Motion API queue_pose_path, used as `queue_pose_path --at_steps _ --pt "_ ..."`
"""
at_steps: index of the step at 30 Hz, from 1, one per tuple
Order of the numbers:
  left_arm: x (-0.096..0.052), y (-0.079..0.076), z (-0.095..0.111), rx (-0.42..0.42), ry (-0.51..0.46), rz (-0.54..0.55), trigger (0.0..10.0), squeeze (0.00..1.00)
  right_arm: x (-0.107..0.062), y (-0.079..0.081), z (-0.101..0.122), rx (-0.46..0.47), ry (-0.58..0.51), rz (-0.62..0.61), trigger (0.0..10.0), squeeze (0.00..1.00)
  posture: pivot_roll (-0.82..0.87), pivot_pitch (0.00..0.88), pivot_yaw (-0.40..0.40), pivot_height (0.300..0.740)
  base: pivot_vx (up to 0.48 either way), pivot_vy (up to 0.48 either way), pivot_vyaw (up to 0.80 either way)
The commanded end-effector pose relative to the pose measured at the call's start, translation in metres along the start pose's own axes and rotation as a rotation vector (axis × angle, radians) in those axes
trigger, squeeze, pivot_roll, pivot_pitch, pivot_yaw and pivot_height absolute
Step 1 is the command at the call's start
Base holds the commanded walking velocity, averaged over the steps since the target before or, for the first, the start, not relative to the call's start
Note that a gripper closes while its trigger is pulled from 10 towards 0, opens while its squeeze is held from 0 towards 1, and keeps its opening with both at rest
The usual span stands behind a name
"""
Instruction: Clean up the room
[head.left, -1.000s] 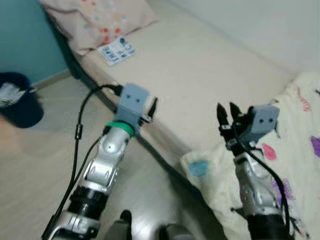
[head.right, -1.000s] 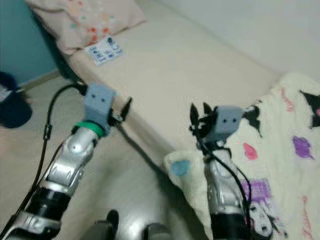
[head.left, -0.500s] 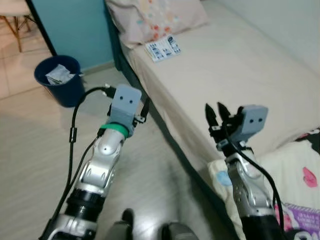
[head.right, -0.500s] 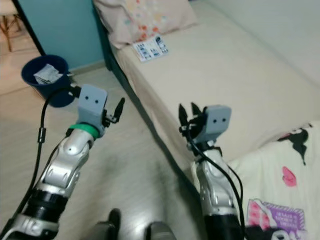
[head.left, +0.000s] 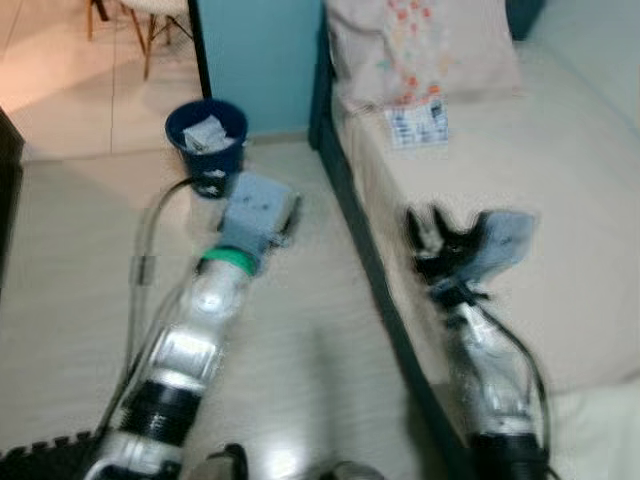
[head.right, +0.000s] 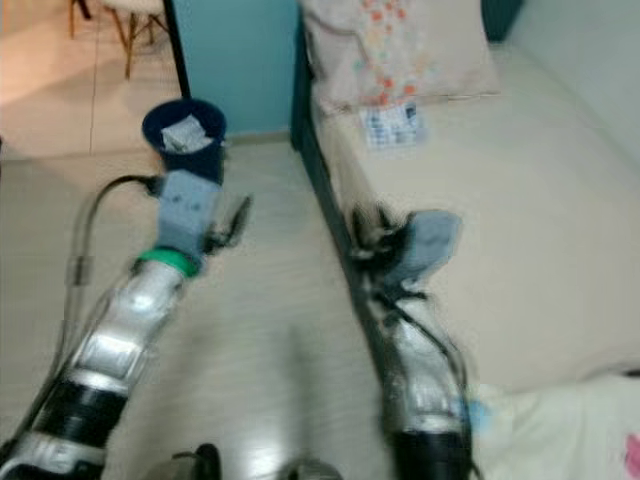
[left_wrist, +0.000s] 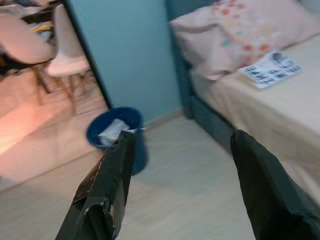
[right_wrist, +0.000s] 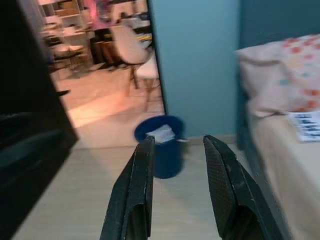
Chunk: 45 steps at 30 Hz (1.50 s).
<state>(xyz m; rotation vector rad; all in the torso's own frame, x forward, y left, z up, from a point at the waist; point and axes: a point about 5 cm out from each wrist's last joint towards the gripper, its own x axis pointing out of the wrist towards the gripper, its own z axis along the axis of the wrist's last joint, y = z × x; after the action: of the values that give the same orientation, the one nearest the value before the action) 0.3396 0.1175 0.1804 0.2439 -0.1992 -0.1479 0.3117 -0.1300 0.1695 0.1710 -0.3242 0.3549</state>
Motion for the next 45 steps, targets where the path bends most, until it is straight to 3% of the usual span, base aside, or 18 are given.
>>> queue_pose_path --at_steps 1,12,29,33,36,38,39,40,45 --pt "-0.001 -0.013 0.0 -0.004 -0.002 -0.039 10.0 0.0 -0.005 -0.011 0.002 0.006 0.001 -0.031 10.0 0.0 -0.15 0.133 -0.006 0.74 0.48 0.0 0.0" --pt "0.002 -0.013 0.001 0.005 -0.007 -0.031 10.0 0.0 -0.005 -0.007 0.002 0.013 0.001 -0.007 10.0 0.0 -0.14 0.131 -0.001 0.74 0.436 0.0 0.0" --pt "-0.008 -0.024 -0.011 -0.036 0.024 -0.085 10.0 0.0 -0.011 -0.008 -0.013 0.014 0.052 -0.036 10.0 0.0 -0.16 0.102 0.013 0.74 0.0 0.0 0.0" --pt "-0.016 -0.021 -0.029 -0.073 0.041 -0.045 10.0 0.0 -0.021 -0.012 -0.03 -0.012 0.116 -0.081 10.0 0.0 -0.19 0.07 0.005 0.74 0.0 0.0 0.0" --pt "-0.023 -0.02 -0.042 -0.023 0.042 -0.026 10.0 0.0 -0.03 -0.016 -0.043 -0.049 0.169 -0.096 10.0 0.0 -0.2 0.032 0.009 0.74 0.0 0.0 0.0" --pt "-0.04 -0.017 -0.074 0.044 0.119 -0.04 10.0 0.0 -0.054 -0.027 -0.069 -0.043 0.285 -0.154 10.0 0.0 -0.21 0.0 0.002 0.74 0.0 0.0 0.0" --pt "-0.04 -0.017 -0.074 0.044 0.119 -0.04 10.0 0.0 -0.054 -0.027 -0.069 -0.043 0.285 -0.154 10.0 0.0 -0.21 0.0 0.002 0.74 0.0 0.0 0.0" --pt "-0.05 -0.015 -0.088 0.074 0.164 -0.052 10.0 0.0 -0.068 -0.031 -0.08 -0.027 0.338 -0.184 10.0 0.0 -0.21 0.0 -0.003 0.74 0.0 0.0 0.0" --pt "-0.068 -0.005 -0.105 0.077 0.244 -0.014 10.0 0.0 -0.092 -0.034 -0.089 -0.02 0.392 -0.209 10.0 0.0 -0.19 0.0 -0.01 0.74 0.0 0.0 0.0"
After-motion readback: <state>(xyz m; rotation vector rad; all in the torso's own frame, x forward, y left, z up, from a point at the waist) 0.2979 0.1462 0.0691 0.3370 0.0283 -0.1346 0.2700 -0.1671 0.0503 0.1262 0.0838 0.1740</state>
